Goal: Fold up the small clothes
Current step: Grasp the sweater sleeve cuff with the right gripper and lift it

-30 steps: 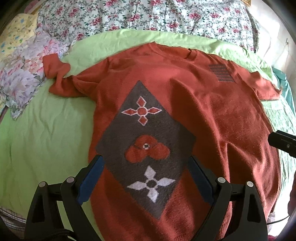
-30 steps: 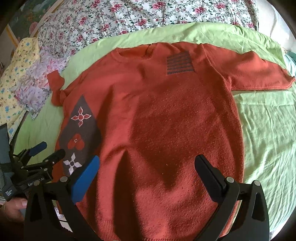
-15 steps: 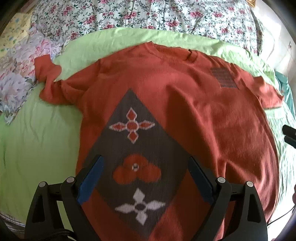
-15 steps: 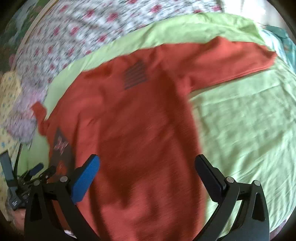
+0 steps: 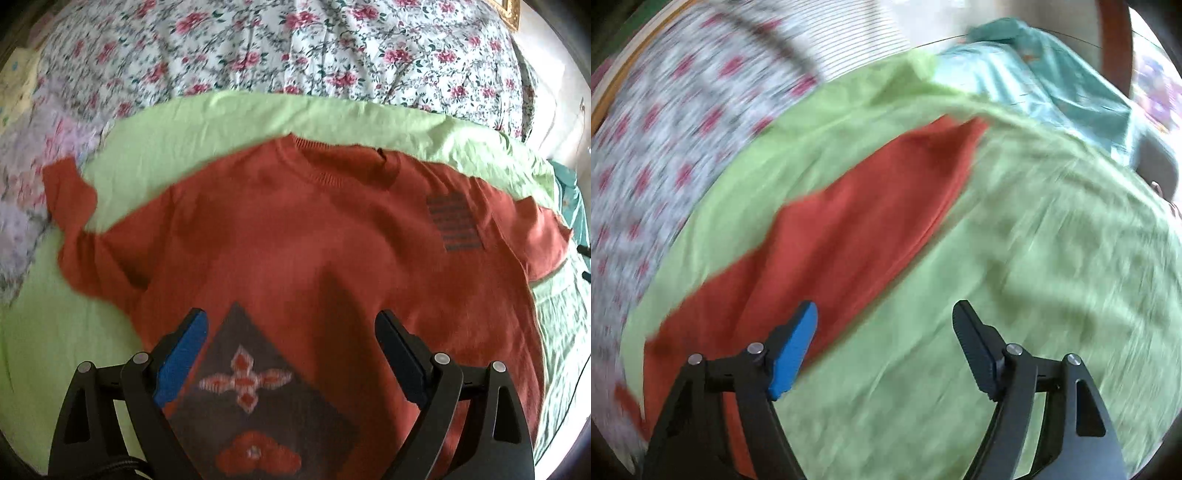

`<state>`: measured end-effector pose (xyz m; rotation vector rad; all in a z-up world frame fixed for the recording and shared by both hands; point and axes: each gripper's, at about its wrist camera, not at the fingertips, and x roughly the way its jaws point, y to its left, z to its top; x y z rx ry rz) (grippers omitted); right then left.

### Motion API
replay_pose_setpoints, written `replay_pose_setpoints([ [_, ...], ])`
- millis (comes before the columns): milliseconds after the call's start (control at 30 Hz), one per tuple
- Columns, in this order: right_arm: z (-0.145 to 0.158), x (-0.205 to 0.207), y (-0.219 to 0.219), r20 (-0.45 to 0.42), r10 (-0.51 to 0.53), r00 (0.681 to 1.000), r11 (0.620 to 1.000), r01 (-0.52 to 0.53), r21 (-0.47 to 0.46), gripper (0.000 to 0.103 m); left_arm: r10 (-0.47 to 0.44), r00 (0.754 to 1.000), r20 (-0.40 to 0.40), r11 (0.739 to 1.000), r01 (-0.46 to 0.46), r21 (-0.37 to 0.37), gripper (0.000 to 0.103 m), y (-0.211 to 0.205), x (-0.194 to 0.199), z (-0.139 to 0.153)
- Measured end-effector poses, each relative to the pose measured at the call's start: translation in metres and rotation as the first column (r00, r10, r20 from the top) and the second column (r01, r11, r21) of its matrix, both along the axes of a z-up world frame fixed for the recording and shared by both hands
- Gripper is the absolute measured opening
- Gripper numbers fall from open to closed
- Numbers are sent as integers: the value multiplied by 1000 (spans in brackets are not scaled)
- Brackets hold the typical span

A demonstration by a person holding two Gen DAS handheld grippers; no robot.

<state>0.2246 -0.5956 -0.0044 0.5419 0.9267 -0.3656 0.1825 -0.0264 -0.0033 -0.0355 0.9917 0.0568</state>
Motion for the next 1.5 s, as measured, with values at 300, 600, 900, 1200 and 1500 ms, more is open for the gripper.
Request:
replay_pose_setpoints([
  [300, -25, 74, -96, -36, -143, 989, 990, 143, 6, 70, 19, 998, -66, 1000, -18, 11, 93, -10, 43, -25],
  [600, -37, 97, -115, -50, -135, 990, 990, 132, -50, 8, 34, 993, -112, 999, -33, 10, 93, -19, 65, -45],
  [900, 6, 90, -15, 154, 112, 982, 993, -115, 8, 7, 55, 993, -101, 998, -58, -28, 93, -6, 54, -41],
  [1200, 54, 45, 204, 325, 494, 806, 794, -571, 209, 7, 99, 992, -77, 991, -105, -77, 93, 40, 12, -26],
  [1500, 1, 26, 403, 334, 690, 642, 538, -764, 355, 7, 155, 987, -46, 976, -160, -149, 93, 97, -25, -13],
])
